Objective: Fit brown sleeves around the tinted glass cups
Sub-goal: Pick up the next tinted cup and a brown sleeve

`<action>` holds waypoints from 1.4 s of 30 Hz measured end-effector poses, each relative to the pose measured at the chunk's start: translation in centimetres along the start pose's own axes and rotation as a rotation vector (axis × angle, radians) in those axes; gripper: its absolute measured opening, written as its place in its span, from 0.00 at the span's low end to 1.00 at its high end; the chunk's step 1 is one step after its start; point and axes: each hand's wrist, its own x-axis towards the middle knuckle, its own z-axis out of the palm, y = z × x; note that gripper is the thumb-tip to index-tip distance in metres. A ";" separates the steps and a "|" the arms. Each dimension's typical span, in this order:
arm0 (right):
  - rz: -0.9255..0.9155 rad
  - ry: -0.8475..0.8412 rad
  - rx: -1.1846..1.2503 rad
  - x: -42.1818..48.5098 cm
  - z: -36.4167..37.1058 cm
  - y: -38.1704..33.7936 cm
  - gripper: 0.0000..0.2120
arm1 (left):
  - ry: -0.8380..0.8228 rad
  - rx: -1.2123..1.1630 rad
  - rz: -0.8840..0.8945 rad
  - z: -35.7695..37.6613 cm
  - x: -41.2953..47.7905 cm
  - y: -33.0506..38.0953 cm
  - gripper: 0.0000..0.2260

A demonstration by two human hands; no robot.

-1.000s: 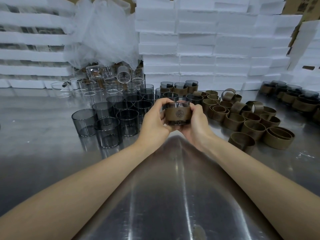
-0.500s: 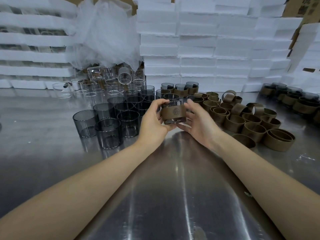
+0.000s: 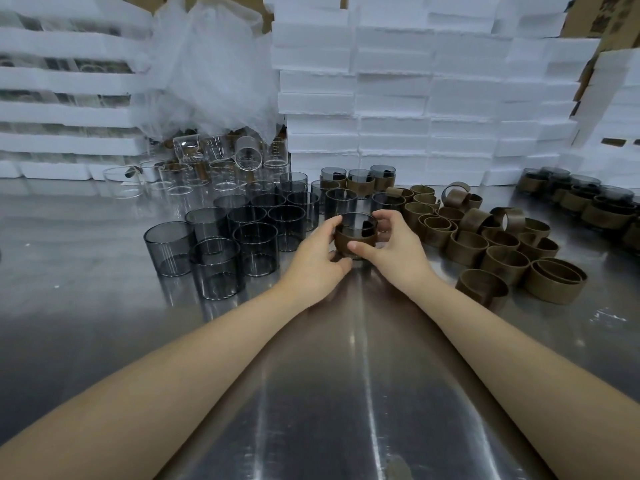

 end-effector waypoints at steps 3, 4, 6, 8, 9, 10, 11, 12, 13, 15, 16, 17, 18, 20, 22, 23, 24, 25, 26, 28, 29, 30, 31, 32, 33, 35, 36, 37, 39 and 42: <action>0.015 0.109 -0.015 0.2 0.0 0.3 0.26 | -0.030 0.264 0.024 0.3 0.4 -0.2 0.31; 0.026 0.132 -0.025 0.3 0.0 0.5 0.23 | -0.033 0.357 0.037 0.4 0.5 -0.3 0.31; 0.040 0.151 -0.047 0.5 0.0 0.8 0.20 | -0.034 0.443 0.050 0.6 0.6 -0.3 0.30; 0.037 0.185 -0.049 0.9 0.0 1.2 0.25 | -0.043 0.484 0.059 0.9 0.6 -0.2 0.31; 0.044 0.194 -0.046 1.2 -0.1 1.3 0.29 | -0.049 0.512 0.066 1.2 0.6 -0.2 0.31; 0.066 0.184 -0.048 1.4 -0.2 1.4 0.31 | -0.056 0.546 0.075 1.4 0.5 -0.1 0.32; 0.096 0.161 -0.053 1.8 -0.2 1.5 0.32 | -0.062 0.575 0.080 1.6 0.5 -0.1 0.33; 0.121 0.139 -0.061 2.1 -0.3 1.6 0.31 | -0.067 0.596 0.080 1.7 0.6 -0.1 0.33; 0.132 0.127 -0.072 2.3 -0.3 1.8 0.29 | -0.072 0.609 0.082 1.8 0.7 0.0 0.33; 0.128 0.135 -0.099 2.6 -0.3 1.9 0.23 | -0.078 0.628 0.091 1.9 0.9 0.2 0.34; 0.120 0.146 -0.106 2.6 -0.3 2.0 0.21 | -0.079 0.635 0.094 1.9 1.0 0.3 0.33; 0.104 0.153 -0.112 2.6 -0.3 2.0 0.23 | -0.078 0.637 0.096 1.9 1.1 0.3 0.32; 0.089 0.151 -0.125 2.6 -0.4 2.1 0.26 | -0.073 0.633 0.098 1.9 1.1 0.4 0.30; 0.084 0.122 -0.163 2.9 -0.6 2.2 0.31 | -0.043 0.625 0.123 2.0 1.2 0.6 0.25; 0.096 0.099 -0.190 3.1 -0.9 2.3 0.30 | 0.012 0.631 0.186 2.0 1.1 0.8 0.19; 0.100 0.099 -0.191 3.2 -1.0 2.3 0.28 | 0.035 0.640 0.227 2.0 1.0 0.9 0.18; 0.101 0.103 -0.188 3.2 -1.0 2.2 0.25 | 0.048 0.652 0.264 2.0 1.1 0.9 0.17; 0.101 0.108 -0.187 3.2 -1.0 2.2 0.23 | 0.053 0.663 0.294 2.0 1.1 1.0 0.17; 0.102 0.112 -0.185 3.1 -1.0 2.1 0.19 | 0.052 0.669 0.311 2.0 1.2 1.0 0.17; 0.118 0.118 -0.169 3.1 -1.0 2.0 0.11 | 0.039 0.663 0.312 2.1 1.4 0.8 0.20; 0.125 0.121 -0.151 3.0 -1.0 2.0 0.08 | 0.033 0.655 0.305 2.1 1.4 0.7 0.20; 0.130 0.125 -0.122 3.0 -1.1 1.9 0.05 | 0.026 0.650 0.298 2.1 1.5 0.6 0.21; 0.138 0.131 -0.084 3.0 -1.1 1.9 0.03 | 0.019 0.648 0.293 2.2 1.6 0.4 0.22; 0.149 0.141 -0.040 2.9 -1.2 1.8 0.03 | 0.012 0.650 0.289 2.2 1.8 0.3 0.22; 0.158 0.160 0.005 2.8 -1.3 1.7 0.04 | 0.004 0.653 0.283 2.2 1.9 0.1 0.23; 0.155 0.229 0.080 2.6 -1.5 1.5 0.05 | -0.025 0.661 0.261 2.4 2.4 -0.2 0.25; 0.144 0.273 0.106 2.5 -1.5 1.3 0.04 | -0.050 0.667 0.249 2.5 2.6 -0.4 0.26; 0.129 0.317 0.125 2.4 -1.6 1.2 0.03 | -0.077 0.676 0.242 2.6 2.9 -0.5 0.27; 0.089 0.392 0.152 2.3 -1.5 1.0 0.02 | -0.123 0.704 0.236 2.9 3.5 -0.6 0.29; 0.038 0.458 0.162 2.3 -1.5 1.1 0.02 | -0.166 0.754 0.293 3.3 4.6 -0.5 0.26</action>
